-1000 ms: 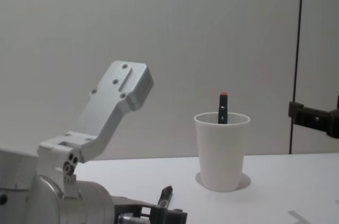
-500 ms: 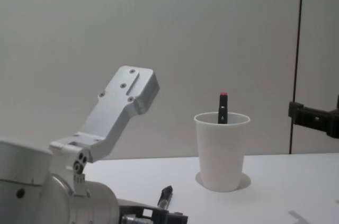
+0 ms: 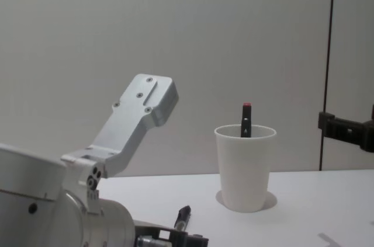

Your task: Place the pen into the pen holder.

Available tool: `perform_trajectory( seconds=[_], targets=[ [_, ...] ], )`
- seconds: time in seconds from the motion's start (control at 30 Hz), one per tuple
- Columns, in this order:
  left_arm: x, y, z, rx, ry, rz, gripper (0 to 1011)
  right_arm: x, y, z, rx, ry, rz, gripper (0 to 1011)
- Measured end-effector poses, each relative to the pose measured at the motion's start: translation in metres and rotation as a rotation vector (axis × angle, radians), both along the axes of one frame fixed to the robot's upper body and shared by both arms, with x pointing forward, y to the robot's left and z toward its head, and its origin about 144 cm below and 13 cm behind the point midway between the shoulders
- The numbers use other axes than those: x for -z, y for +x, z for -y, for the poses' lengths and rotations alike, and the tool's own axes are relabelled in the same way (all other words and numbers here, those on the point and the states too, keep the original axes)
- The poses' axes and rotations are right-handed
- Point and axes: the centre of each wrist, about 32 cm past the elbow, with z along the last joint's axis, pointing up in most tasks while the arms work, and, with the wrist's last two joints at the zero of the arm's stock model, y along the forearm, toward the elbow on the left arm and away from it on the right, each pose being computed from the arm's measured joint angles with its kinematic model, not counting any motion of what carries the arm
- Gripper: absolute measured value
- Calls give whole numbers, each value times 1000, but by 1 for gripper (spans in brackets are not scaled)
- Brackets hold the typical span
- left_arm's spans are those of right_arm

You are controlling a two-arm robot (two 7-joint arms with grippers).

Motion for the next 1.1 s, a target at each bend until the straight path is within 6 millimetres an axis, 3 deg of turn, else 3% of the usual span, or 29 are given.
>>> perform_trajectory(
  seconds=[0.2,1.1],
  targets=[
    [0,0,1,-3,3,-5,998,0,0,0,0,0,0,1002],
    [0,0,0,18,23,-4,809,0,0,0,0,0,0,1002]
  ],
)
